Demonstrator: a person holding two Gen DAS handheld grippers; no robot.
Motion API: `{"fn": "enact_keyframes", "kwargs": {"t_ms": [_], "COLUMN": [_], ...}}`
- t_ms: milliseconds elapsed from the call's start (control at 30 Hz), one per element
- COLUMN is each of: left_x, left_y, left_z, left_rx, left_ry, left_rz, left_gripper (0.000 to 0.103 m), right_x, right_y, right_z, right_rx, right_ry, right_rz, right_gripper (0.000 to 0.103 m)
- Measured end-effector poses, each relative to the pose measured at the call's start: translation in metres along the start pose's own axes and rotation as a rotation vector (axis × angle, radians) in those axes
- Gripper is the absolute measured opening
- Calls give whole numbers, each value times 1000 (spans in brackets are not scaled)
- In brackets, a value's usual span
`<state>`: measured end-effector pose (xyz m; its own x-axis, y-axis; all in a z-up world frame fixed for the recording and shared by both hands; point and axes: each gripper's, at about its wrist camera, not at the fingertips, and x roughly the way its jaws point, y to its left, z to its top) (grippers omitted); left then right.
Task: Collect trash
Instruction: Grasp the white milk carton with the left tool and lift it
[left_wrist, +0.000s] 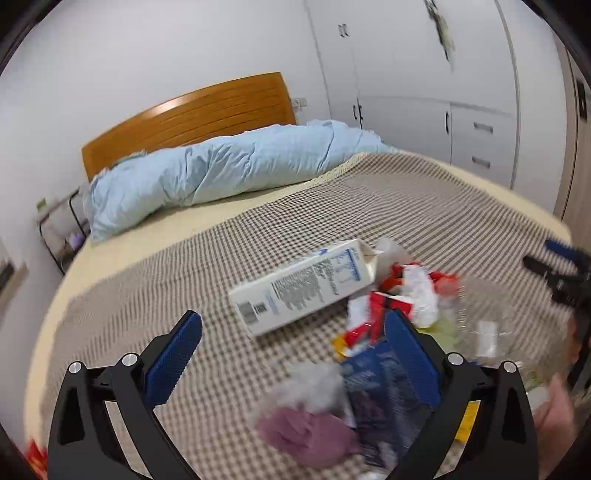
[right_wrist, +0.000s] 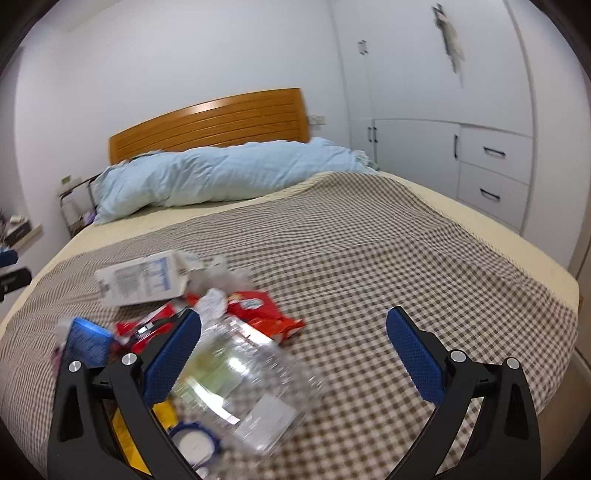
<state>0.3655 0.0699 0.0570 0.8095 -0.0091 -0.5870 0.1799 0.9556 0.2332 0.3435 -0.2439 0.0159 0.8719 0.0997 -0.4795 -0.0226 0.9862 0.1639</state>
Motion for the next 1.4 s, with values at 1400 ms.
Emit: {"fn": "enact_keyframes", "kwargs": {"t_ms": [1400], "left_x": [202], "left_y": [-59], "left_z": [27], "left_rx": [623], "left_ry": [201], "left_rz": [89], "left_gripper": [83], "right_x": [87], "right_y": [-124], "right_z": [-45], "right_rx": [546], "right_ry": [-9], "right_rz": [90], "right_gripper": [97]}}
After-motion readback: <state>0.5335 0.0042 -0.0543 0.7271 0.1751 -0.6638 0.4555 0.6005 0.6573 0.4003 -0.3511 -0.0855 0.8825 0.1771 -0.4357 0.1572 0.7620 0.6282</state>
